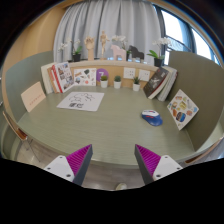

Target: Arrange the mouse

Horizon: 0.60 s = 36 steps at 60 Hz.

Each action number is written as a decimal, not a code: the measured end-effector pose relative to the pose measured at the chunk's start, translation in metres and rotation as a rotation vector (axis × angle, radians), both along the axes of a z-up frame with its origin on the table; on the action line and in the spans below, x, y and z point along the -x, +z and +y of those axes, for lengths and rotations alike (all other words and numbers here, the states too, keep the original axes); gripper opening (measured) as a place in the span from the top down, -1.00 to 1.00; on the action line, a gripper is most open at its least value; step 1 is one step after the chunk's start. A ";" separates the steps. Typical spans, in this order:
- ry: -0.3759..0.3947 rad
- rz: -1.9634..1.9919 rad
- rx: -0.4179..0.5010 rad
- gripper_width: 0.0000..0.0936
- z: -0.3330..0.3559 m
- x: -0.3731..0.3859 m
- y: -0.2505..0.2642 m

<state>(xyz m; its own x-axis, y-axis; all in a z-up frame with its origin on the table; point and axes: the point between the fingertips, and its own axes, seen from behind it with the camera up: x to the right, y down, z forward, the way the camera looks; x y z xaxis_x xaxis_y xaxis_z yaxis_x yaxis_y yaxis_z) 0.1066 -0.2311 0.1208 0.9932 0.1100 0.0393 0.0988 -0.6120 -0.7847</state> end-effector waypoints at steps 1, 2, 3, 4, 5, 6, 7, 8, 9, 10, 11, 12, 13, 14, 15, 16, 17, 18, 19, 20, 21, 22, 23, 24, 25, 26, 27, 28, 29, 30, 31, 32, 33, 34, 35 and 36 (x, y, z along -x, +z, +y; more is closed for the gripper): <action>-0.010 -0.001 0.008 -0.82 0.002 -0.009 -0.005; -0.021 -0.002 0.013 -0.83 0.006 -0.018 -0.008; -0.029 -0.004 0.015 -0.83 0.011 -0.031 -0.013; -0.041 -0.006 0.020 -0.83 0.014 -0.040 -0.016; -0.057 -0.008 0.031 -0.83 0.016 -0.047 -0.017; -0.066 -0.012 0.040 -0.82 0.020 -0.056 -0.021; -0.076 -0.015 0.049 -0.82 0.023 -0.065 -0.024; -0.085 -0.017 0.056 -0.81 0.028 -0.074 -0.027; -0.094 -0.018 0.061 -0.80 0.033 -0.084 -0.029; -0.100 -0.019 0.060 -0.79 0.041 -0.094 -0.033; -0.114 -0.019 0.066 -0.79 0.046 -0.100 -0.032; -0.122 -0.021 0.068 -0.79 0.051 -0.108 -0.034; -0.129 -0.024 0.070 -0.79 0.057 -0.117 -0.036; -0.131 -0.028 0.070 -0.79 0.065 -0.127 -0.040; -0.138 -0.029 0.073 -0.78 0.072 -0.134 -0.042; -0.148 -0.028 0.078 -0.78 0.077 -0.138 -0.040; -0.153 -0.027 0.080 -0.79 0.084 -0.144 -0.040; -0.152 -0.025 0.077 -0.79 0.093 -0.152 -0.043; -0.154 -0.022 0.080 -0.78 0.101 -0.158 -0.043; -0.156 -0.020 0.085 -0.78 0.108 -0.162 -0.043; -0.156 -0.018 0.090 -0.78 0.116 -0.166 -0.044; -0.157 -0.017 0.094 -0.78 0.124 -0.170 -0.045; -0.157 -0.016 0.097 -0.78 0.132 -0.174 -0.045; -0.161 -0.016 0.103 -0.78 0.138 -0.175 -0.044; -0.154 -0.017 0.100 -0.78 0.148 -0.181 -0.047; -0.152 -0.018 0.102 -0.78 0.156 -0.183 -0.048; -0.149 -0.018 0.104 -0.78 0.165 -0.186 -0.049; -0.146 -0.020 0.107 -0.78 0.173 -0.188 -0.050; -0.144 -0.021 0.109 -0.78 0.181 -0.191 -0.050; -0.142 -0.021 0.110 -0.78 0.189 -0.193 -0.050; -0.144 -0.021 0.112 -0.78 0.196 -0.193 -0.047; -0.141 -0.020 0.111 -0.78 0.205 -0.194 -0.046; -0.133 -0.019 0.107 -0.78 0.214 -0.197 -0.046; -0.127 -0.016 0.107 -0.84 0.222 -0.197 -0.045; -0.118 -0.012 0.113 -0.80 0.229 -0.197 -0.045; -0.117 -0.006 0.119 -0.80 0.234 -0.194 -0.043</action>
<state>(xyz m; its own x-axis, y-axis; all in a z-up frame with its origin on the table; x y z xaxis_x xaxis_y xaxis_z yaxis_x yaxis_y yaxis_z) 0.3006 0.0025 0.0781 0.9992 -0.0024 0.0390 0.0259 -0.7083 -0.7054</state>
